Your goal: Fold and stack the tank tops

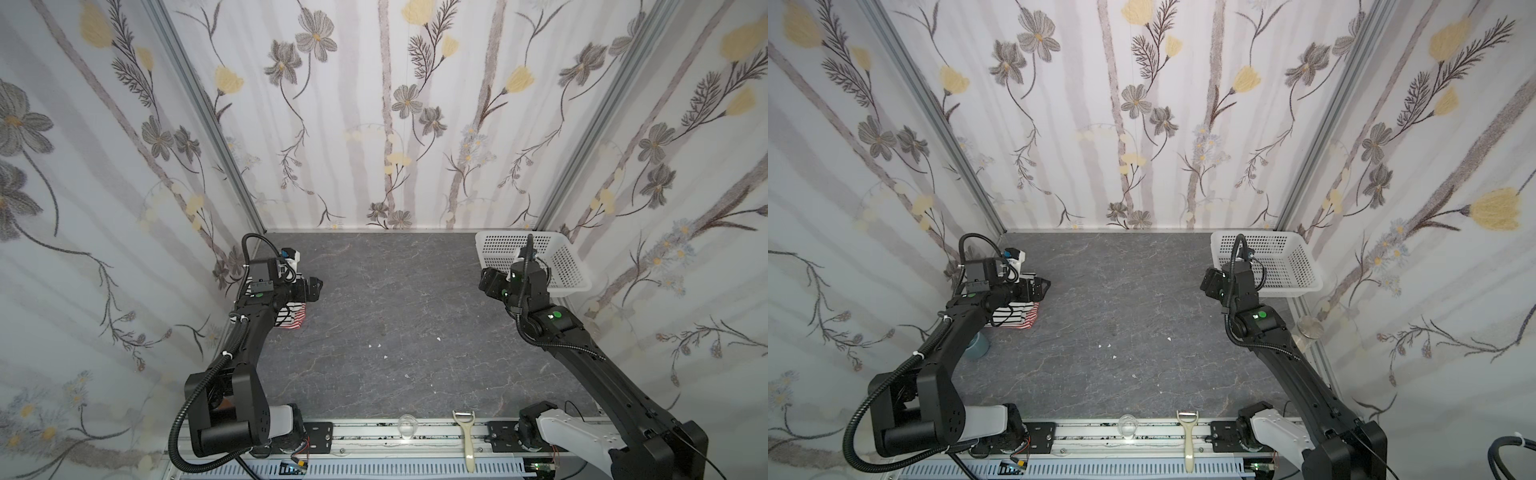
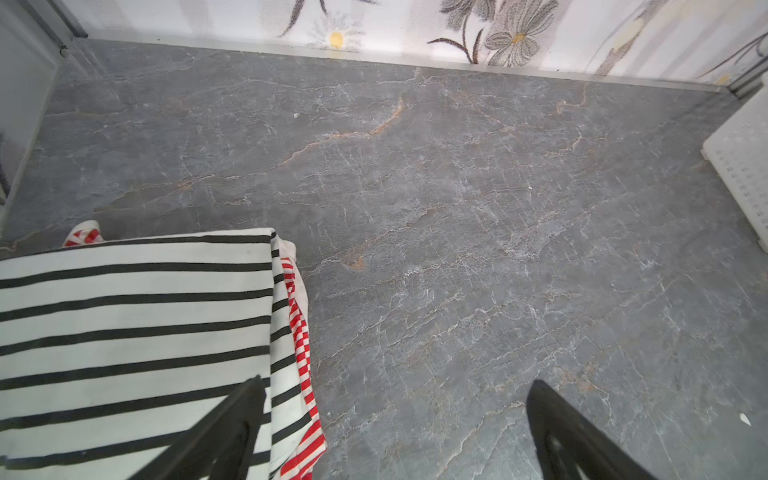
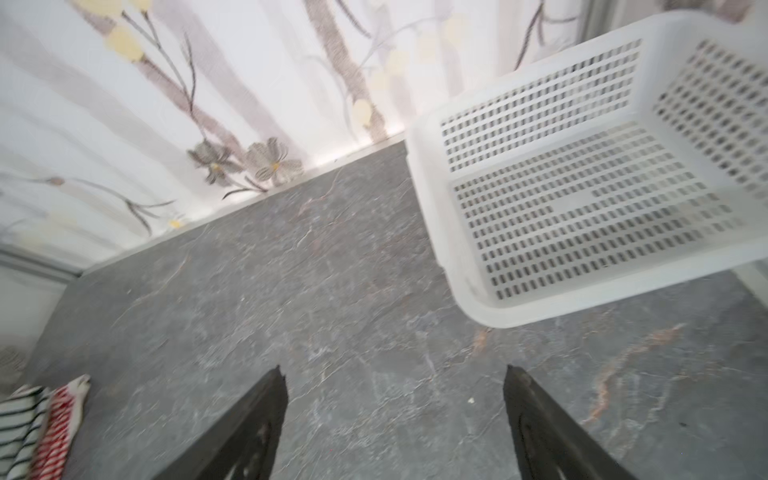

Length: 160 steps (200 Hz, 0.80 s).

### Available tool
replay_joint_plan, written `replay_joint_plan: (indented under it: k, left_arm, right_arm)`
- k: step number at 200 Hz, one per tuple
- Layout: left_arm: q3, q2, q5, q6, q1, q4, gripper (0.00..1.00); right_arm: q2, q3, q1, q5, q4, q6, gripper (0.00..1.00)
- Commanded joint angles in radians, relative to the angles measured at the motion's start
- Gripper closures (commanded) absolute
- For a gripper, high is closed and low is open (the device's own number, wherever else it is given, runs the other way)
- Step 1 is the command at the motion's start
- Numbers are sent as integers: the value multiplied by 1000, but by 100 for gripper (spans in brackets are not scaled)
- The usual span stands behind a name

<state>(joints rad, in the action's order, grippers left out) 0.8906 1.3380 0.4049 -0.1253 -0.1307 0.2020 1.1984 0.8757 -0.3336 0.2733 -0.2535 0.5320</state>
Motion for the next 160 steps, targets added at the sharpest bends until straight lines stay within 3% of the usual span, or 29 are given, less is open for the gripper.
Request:
replay_joint_plan:
  k: [1, 52, 99, 143, 160]
  left_arm:
    - [-78, 5, -131, 138, 38, -229, 0]
    - [-295, 1, -131, 163, 50, -448, 0]
    - [-386, 9, -157, 178, 52, -605, 0]
    - [-492, 5, -175, 147, 55, -850, 0]
    - [-520, 16, -183, 123, 64, -942, 0]
  right_arm:
    - [-86, -82, 26, 115, 76, -60, 17]
    - [-181, -287, 115, 41, 62, -16, 15]
    - [-8, -302, 230, -52, 135, -85, 15]
    - [94, -322, 255, -29, 372, -200, 17]
    - [130, -280, 260, -16, 386, -243, 17]
